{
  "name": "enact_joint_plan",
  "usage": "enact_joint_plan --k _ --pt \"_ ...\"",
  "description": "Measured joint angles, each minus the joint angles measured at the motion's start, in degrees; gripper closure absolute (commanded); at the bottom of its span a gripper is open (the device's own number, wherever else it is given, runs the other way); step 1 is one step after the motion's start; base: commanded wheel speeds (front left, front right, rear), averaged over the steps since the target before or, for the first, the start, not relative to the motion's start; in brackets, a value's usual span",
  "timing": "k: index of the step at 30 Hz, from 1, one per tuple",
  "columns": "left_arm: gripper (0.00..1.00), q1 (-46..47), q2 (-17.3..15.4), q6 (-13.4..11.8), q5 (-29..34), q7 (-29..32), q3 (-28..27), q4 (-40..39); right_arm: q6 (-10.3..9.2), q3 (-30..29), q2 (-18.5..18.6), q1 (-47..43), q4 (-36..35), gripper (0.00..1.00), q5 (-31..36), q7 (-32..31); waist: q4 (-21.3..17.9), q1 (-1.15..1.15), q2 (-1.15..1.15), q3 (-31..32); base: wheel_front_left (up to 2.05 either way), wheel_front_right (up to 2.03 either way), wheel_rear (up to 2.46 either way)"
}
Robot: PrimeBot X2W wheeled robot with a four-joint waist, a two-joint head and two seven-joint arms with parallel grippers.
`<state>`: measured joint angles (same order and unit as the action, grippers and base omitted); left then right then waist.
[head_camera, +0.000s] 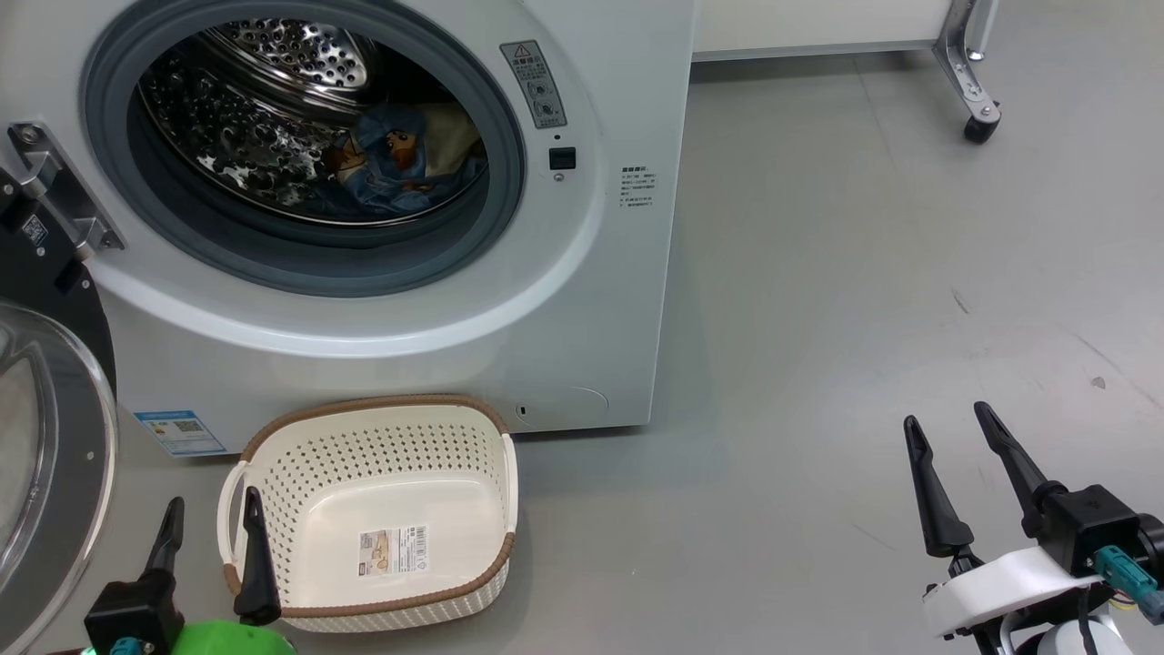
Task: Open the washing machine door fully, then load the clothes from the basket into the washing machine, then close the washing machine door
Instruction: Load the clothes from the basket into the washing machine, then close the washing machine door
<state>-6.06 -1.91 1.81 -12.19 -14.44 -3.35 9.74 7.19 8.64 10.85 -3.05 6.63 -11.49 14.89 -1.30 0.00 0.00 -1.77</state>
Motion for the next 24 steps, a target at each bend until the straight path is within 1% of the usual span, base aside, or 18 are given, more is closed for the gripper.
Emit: enact_joint_plan --k 12,24 --pt "0.0 -0.5 0.0 -1.3 0.0 0.0 0.5 -0.9 0.0 0.0 0.0 0.0 0.0 0.0 0.0 0.0 -0.3 0.0 0.0 0.1 -0.13 0.13 0.0" --pt "0.0 -1.0 0.0 -1.9 0.0 0.0 1.3 -1.3 0.0 0.0 0.0 0.0 0.0 0.0 0.0 0.0 -0.4 0.0 0.0 0.0 -0.57 0.57 0.0"
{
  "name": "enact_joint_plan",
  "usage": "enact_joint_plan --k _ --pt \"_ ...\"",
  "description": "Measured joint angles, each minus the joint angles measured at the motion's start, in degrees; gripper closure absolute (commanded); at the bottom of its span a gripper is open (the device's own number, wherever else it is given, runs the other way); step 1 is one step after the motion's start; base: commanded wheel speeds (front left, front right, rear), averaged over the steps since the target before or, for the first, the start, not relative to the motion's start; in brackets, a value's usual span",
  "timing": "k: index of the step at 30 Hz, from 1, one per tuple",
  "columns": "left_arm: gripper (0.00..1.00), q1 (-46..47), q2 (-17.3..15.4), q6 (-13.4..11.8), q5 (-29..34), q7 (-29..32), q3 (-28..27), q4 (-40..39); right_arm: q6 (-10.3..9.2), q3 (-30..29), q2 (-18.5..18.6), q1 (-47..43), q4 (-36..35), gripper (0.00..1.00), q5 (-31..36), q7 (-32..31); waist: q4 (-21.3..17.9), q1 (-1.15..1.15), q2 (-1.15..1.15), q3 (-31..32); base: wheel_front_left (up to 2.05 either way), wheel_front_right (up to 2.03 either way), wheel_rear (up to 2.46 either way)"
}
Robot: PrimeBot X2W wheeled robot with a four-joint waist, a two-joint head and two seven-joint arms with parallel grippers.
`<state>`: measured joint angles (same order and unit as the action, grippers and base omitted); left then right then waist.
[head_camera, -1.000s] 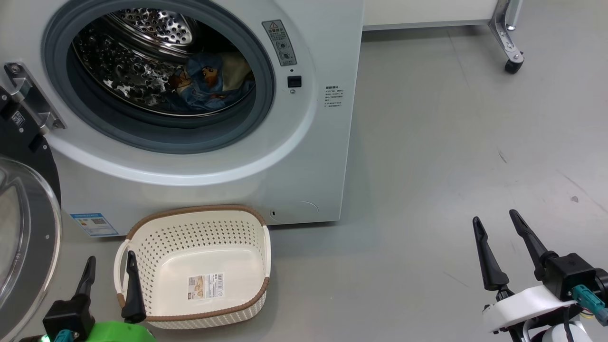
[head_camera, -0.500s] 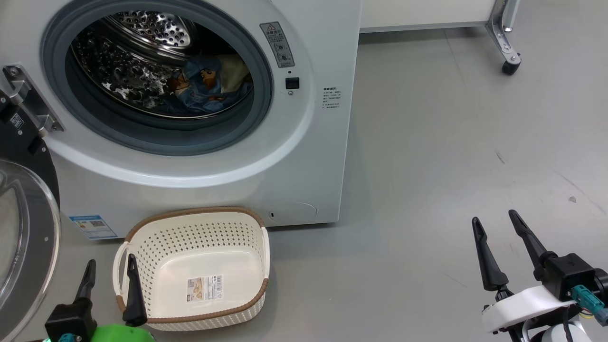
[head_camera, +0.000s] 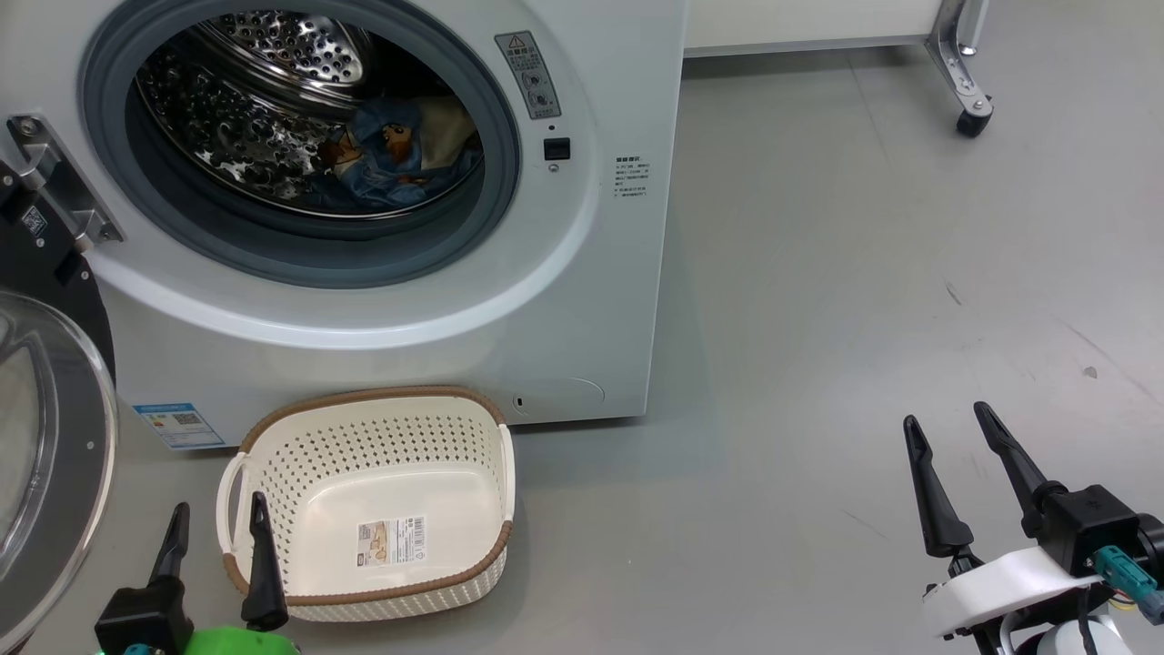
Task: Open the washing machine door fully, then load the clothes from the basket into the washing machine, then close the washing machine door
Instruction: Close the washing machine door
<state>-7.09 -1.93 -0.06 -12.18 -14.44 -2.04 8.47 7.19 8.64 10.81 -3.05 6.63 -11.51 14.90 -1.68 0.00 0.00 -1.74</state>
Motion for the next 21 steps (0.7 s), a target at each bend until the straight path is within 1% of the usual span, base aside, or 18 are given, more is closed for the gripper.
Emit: enact_joint_plan --k 3,11,12,21 --pt "0.0 0.0 0.0 -0.5 0.0 0.0 0.1 0.0 0.0 0.0 0.0 0.0 0.0 0.0 0.0 0.0 0.0 0.0 0.0 -0.1 -0.59 0.59 0.0" --pt "0.0 0.0 0.0 -0.6 0.0 0.0 0.3 0.0 0.0 0.0 0.0 0.0 0.0 0.0 0.0 0.0 -0.1 0.0 0.0 -0.2 -0.52 0.52 0.0" --pt "0.0 0.0 0.0 -1.0 0.0 0.0 0.2 -0.1 0.0 0.0 0.0 0.0 0.0 0.0 0.0 0.0 -0.1 0.0 0.0 -0.2 -0.48 0.48 0.0" --pt "0.0 0.0 0.0 -1.0 0.0 0.0 0.3 -0.4 0.0 -0.2 0.0 0.0 0.0 0.0 0.0 0.0 -0.1 0.0 0.0 -0.3 -0.69 0.69 0.0"
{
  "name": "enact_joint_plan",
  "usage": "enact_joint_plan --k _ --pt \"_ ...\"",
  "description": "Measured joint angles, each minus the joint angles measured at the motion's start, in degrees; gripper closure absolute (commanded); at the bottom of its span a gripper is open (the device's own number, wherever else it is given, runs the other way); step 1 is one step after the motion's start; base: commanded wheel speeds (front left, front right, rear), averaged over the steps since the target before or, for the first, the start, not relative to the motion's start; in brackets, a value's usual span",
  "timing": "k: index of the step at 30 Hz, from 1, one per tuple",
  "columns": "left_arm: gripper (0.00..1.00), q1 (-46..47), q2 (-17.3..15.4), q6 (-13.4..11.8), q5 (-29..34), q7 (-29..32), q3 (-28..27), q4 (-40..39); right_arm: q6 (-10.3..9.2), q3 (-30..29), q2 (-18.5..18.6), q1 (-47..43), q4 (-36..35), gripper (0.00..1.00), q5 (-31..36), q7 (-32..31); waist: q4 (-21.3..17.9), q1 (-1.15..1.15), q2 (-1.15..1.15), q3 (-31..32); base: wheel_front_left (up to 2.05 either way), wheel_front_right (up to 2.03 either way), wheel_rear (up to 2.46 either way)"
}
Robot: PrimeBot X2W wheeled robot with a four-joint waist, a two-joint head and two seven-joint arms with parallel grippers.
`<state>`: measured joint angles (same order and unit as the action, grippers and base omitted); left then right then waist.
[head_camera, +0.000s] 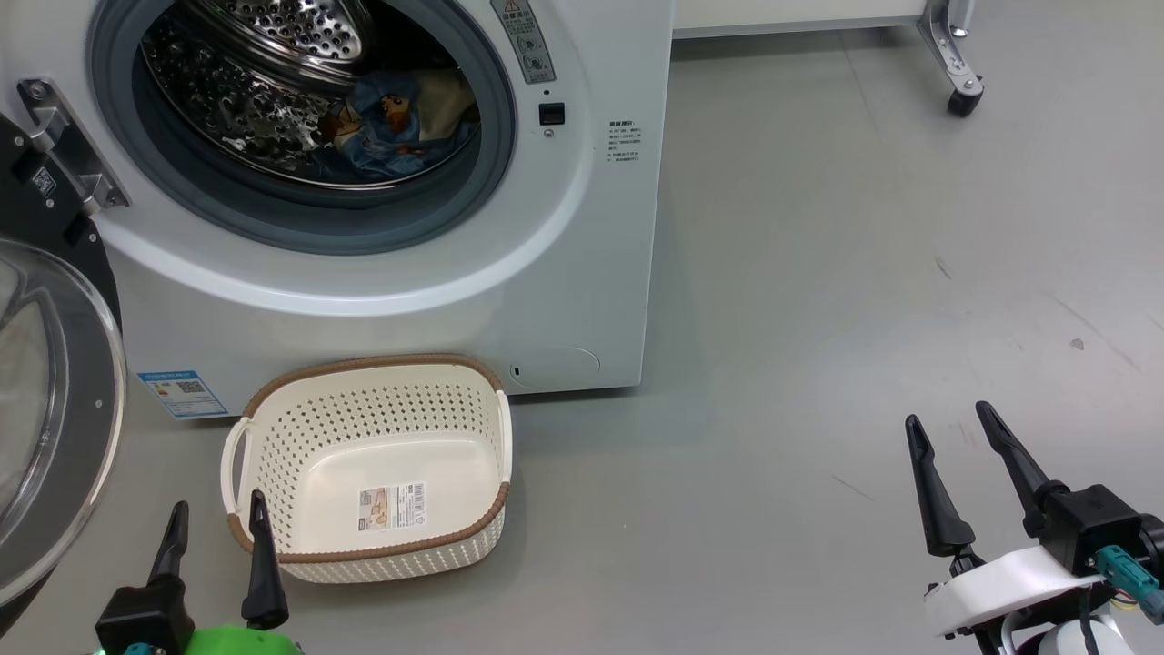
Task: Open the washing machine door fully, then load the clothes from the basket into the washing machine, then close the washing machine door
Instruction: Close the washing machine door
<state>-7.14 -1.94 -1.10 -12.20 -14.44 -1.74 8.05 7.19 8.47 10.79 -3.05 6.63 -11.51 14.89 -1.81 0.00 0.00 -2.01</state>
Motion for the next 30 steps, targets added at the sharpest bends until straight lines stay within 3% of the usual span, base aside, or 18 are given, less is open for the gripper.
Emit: enact_joint_plan --k 14,30 --pt "0.0 0.0 0.0 -0.5 -0.1 0.0 0.2 -0.3 0.0 0.0 0.0 0.0 0.0 0.0 0.0 0.0 0.1 0.0 0.0 -0.1 -0.68 0.68 0.0" --pt "0.0 0.0 0.0 -0.5 0.1 0.0 1.4 -0.8 0.0 -1.2 0.0 0.0 -0.1 0.0 0.0 0.0 0.8 0.0 0.0 0.0 -0.12 0.12 0.0"
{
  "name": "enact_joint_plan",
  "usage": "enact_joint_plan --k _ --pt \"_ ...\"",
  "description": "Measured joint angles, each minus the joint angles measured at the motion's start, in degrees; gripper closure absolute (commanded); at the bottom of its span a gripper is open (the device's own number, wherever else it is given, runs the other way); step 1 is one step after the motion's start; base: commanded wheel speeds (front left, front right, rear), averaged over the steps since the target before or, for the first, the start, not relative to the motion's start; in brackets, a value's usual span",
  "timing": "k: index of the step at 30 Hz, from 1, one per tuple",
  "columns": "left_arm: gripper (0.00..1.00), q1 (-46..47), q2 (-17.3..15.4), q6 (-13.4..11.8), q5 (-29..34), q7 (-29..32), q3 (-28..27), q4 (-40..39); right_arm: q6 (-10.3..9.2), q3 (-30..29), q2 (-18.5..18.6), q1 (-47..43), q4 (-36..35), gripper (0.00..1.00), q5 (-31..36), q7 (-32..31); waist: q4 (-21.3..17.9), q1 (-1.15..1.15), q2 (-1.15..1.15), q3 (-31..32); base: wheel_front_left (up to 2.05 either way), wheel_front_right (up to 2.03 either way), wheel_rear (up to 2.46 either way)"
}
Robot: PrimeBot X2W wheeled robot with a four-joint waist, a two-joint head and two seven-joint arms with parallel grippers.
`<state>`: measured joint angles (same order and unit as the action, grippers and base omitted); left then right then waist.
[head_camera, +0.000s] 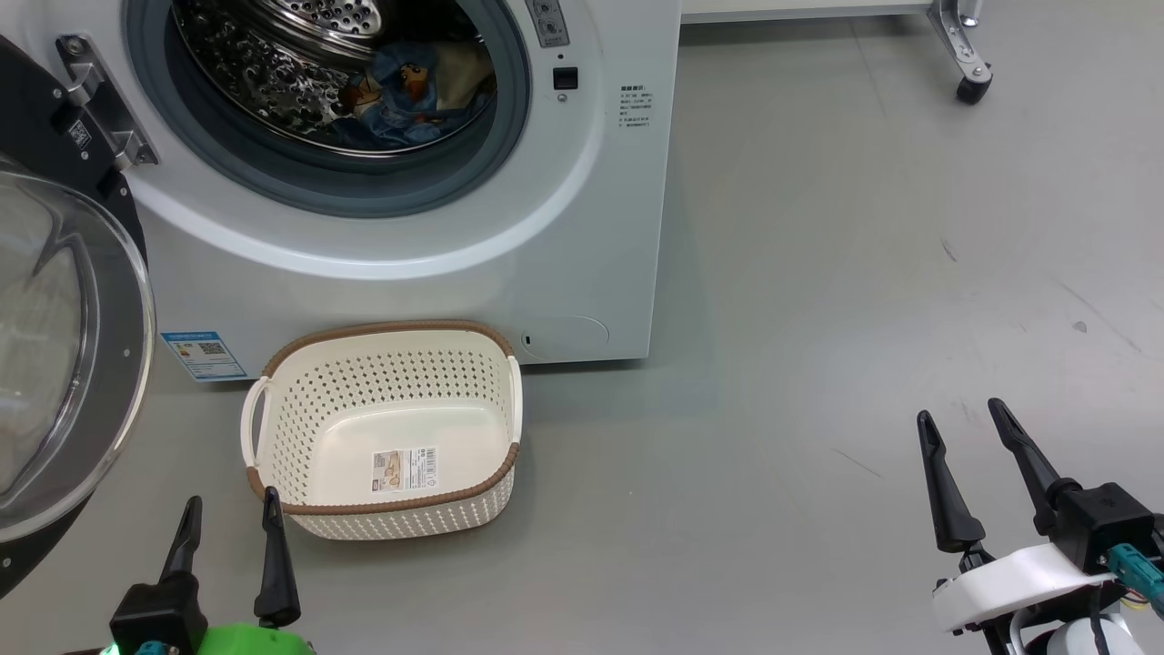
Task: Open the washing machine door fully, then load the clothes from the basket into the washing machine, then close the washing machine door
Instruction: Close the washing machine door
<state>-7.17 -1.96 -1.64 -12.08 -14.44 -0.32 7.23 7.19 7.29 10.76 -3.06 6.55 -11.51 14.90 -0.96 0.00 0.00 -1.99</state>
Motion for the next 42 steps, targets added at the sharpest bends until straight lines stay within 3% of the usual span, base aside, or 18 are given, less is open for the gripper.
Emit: enact_joint_plan --k 20,42 --pt "0.0 0.1 0.0 0.0 0.2 0.0 0.5 0.1 0.0 0.5 0.3 0.0 -0.7 0.0 0.0 0.0 6.9 0.0 0.0 -0.2 0.0 0.0 0.0" --pt "0.0 0.1 0.0 -1.5 -0.4 0.0 0.9 -0.6 0.0 2.1 1.4 0.3 -0.9 0.0 0.0 0.0 19.7 0.0 0.0 0.1 0.0 0.0 0.0"
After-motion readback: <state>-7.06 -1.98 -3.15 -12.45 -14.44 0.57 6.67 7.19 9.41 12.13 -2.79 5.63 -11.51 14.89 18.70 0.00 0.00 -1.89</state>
